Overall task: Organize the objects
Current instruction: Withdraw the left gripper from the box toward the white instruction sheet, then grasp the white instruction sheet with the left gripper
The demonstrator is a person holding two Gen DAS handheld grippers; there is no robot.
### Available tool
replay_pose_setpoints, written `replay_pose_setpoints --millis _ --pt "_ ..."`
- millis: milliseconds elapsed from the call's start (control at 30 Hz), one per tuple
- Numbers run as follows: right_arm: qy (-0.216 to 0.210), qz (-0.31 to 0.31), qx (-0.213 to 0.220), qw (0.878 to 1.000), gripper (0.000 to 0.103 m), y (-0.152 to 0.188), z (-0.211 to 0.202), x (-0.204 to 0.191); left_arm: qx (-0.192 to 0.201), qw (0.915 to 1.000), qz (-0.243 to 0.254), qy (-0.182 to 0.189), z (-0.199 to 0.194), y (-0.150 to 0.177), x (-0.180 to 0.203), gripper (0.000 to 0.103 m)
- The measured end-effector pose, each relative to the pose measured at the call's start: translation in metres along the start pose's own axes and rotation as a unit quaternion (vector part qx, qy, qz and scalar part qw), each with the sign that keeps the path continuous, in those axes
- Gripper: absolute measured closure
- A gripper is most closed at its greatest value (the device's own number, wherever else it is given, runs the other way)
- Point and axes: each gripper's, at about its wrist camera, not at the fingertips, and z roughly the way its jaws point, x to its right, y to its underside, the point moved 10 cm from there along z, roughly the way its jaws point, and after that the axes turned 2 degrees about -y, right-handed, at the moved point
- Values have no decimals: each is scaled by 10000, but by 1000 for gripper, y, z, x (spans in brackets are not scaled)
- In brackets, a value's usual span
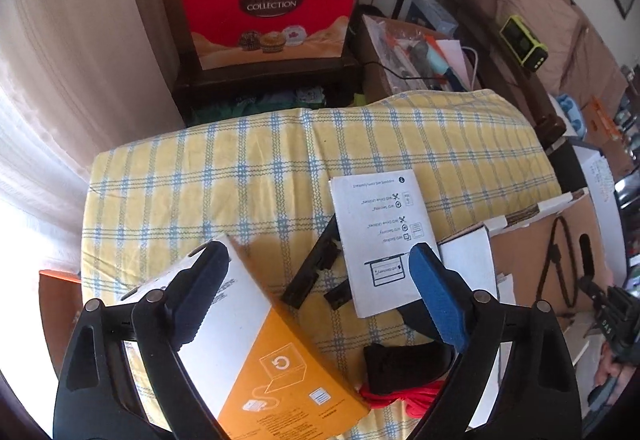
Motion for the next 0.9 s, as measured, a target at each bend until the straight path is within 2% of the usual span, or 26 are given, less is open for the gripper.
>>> replay_pose_setpoints --millis 100,167,300,367,600,733,833,900 --pt "2 -6 1 10000 98 0 0 0 -109 9998 -101 167 10 -8 6 15" --pt "9 -18 1 10000 98 0 0 0 -221 9994 -124 234 17 -12 11 24" --pt "18 -34 -2 10000 98 1 1 1 -518 9973 -99 512 31 -17 26 28" --pt "25 -51 -4 10000 98 2 1 2 -741 9949 -230 644 40 -18 29 38" --pt "33 -104 -25 9999 98 3 1 1 -1174 9880 -403 914 61 -14 34 42" --pt "49 -111 -24 9999 98 3 1 1 -1221 9861 -451 1030 63 -13 32 44" --pt "61 -107 -26 9999 97 3 1 1 -1286 9806 -658 1324 61 -11 32 50" --pt "64 -99 -29 9999 97 3 1 1 -1260 9785 -774 1438 59 -12 31 50"
